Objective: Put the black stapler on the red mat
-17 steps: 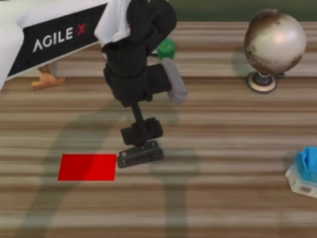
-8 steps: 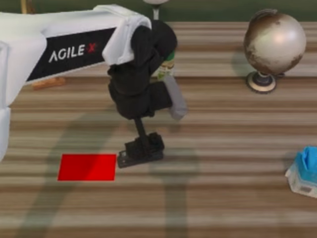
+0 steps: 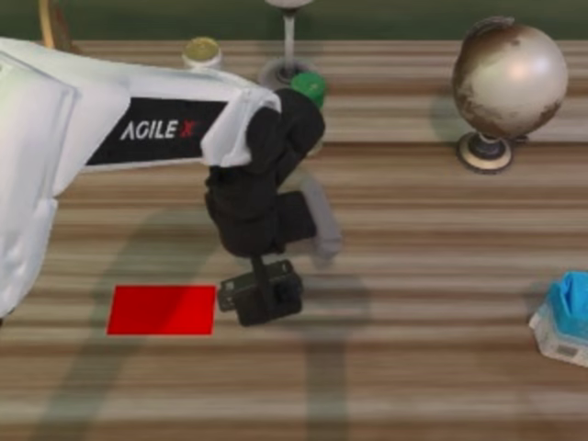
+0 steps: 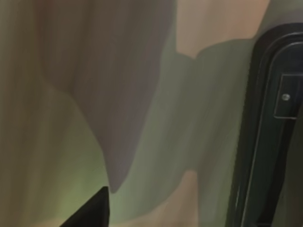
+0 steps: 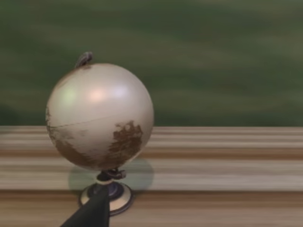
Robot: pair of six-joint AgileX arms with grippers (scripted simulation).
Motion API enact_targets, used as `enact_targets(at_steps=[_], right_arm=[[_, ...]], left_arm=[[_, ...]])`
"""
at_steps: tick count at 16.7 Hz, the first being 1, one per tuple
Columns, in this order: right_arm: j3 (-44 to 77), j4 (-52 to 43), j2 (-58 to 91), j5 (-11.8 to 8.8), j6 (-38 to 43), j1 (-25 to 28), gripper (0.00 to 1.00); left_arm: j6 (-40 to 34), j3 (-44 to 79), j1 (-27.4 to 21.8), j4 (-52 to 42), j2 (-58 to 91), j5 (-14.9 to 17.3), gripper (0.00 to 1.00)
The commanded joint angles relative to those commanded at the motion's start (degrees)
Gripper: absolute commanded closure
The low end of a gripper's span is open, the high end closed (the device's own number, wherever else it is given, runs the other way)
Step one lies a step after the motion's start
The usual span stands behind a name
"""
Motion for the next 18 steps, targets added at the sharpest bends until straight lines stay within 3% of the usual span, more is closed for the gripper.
enact_targets(at_steps=[1,14,18], right_arm=[[0.0,0.0,0.0,0.0,0.0,0.0,0.0],[0.0,0.0,0.0,0.0,0.0,0.0,0.0],[0.0,0.0,0.0,0.0,0.0,0.0,0.0]], left_arm=[[0.0,0.0,0.0,0.0,0.0,0.0,0.0],[0.0,0.0,0.0,0.0,0.0,0.0,0.98],[0.0,0.0,0.0,0.0,0.0,0.0,1.0]])
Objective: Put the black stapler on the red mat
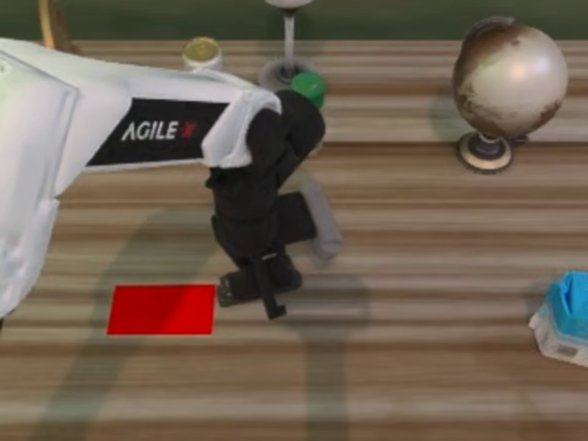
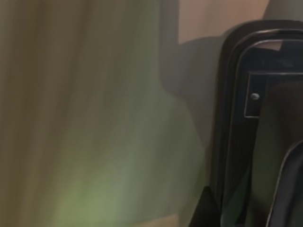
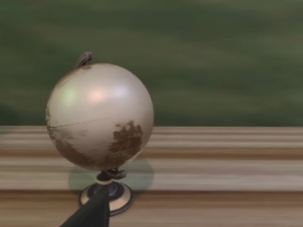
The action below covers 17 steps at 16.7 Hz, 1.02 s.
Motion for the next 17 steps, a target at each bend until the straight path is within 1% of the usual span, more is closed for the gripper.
enact_targets(at_steps=[7,9,14,17], right_arm=[[0.0,0.0,0.0,0.0,0.0,0.0,0.0],[0.0,0.0,0.0,0.0,0.0,0.0,0.0],[0.0,0.0,0.0,0.0,0.0,0.0,0.0],[0.0,0.0,0.0,0.0,0.0,0.0,0.0]], left_arm=[[0.0,0.8,0.1,-1.0,-0.3,0.0,1.0],[-0.1,3.5,0.4,-4.3,-1.3,0.0,1.0],[-0.1,11.8,0.8,-17.6,-5.1,0.0,1.0],[-0.2,13.7,1.0,-20.0,-6.4,0.0,1.0]])
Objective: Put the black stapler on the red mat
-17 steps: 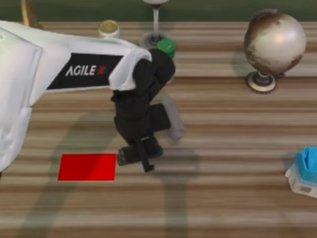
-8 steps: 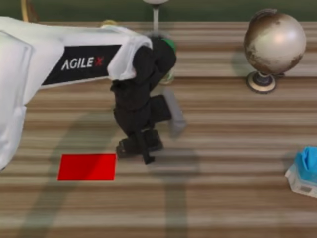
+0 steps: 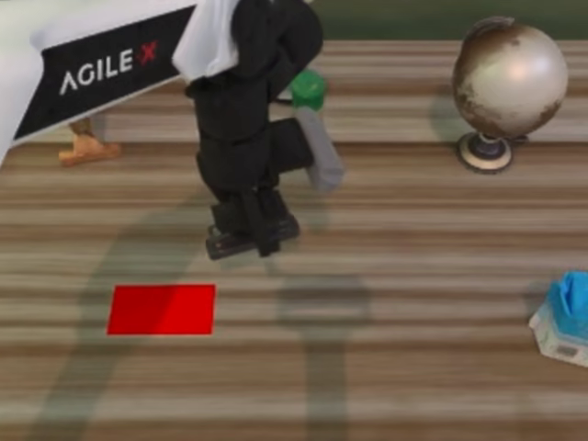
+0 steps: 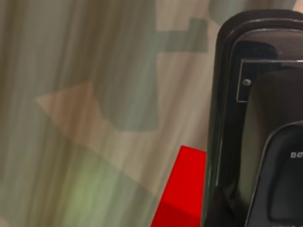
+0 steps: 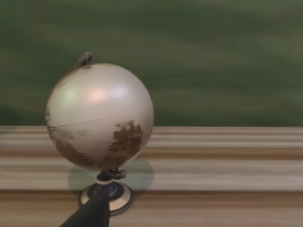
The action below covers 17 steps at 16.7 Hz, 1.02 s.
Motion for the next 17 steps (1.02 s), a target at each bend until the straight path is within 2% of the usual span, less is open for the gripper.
enact_targets(at_steps=[6,14,17], right_arm=[[0.0,0.0,0.0,0.0,0.0,0.0,0.0],[0.0,0.0,0.0,0.0,0.0,0.0,0.0],[0.0,0.0,0.0,0.0,0.0,0.0,0.0]], left_arm=[[2.2,-1.4,0.6,0.2,-1.2,-0.4,1.0],[22.3,-14.1,8.3,0.2,-12.7,-3.3,1.0],[26.4,-16.9,10.1,0.4,-15.6,-3.9,1.0]])
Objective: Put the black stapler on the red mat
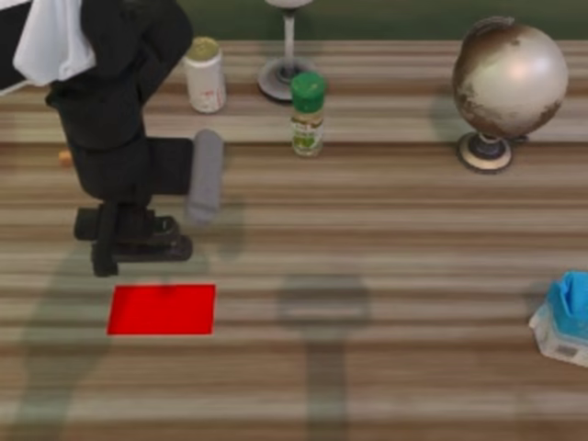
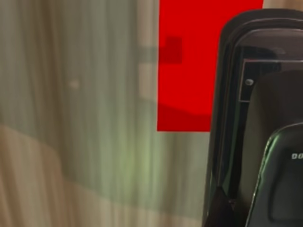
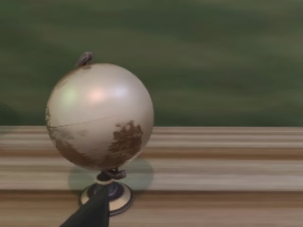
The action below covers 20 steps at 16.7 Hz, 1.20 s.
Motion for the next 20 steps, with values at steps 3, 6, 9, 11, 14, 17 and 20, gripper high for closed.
enact_targets(at_steps=[3,6,9,11,14,17,20], right_arm=[[0.0,0.0,0.0,0.0,0.0,0.0,0.0],[0.0,0.0,0.0,0.0,0.0,0.0,0.0],[0.0,0.0,0.0,0.0,0.0,0.0,0.0],[0.0,0.0,0.0,0.0,0.0,0.0,0.0],[0.0,0.0,0.0,0.0,0.0,0.0,0.0],[0.0,0.0,0.0,0.0,0.0,0.0,0.0],[0.0,0.0,0.0,0.0,0.0,0.0,0.0]], left_arm=[[0.2,-0.1,0.1,0.0,-0.1,0.0,1.0],[0.1,-0.6,-0.1,1.0,0.3,0.0,1.0],[0.0,-4.3,0.3,6.4,1.8,0.0,1.0],[0.2,-7.8,0.5,11.5,3.4,0.0,1.0],[0.7,-12.8,0.6,18.8,5.7,0.0,1.0],[0.8,-14.9,0.7,21.8,6.7,0.0,1.0],[0.8,-14.9,0.7,21.8,6.7,0.0,1.0]])
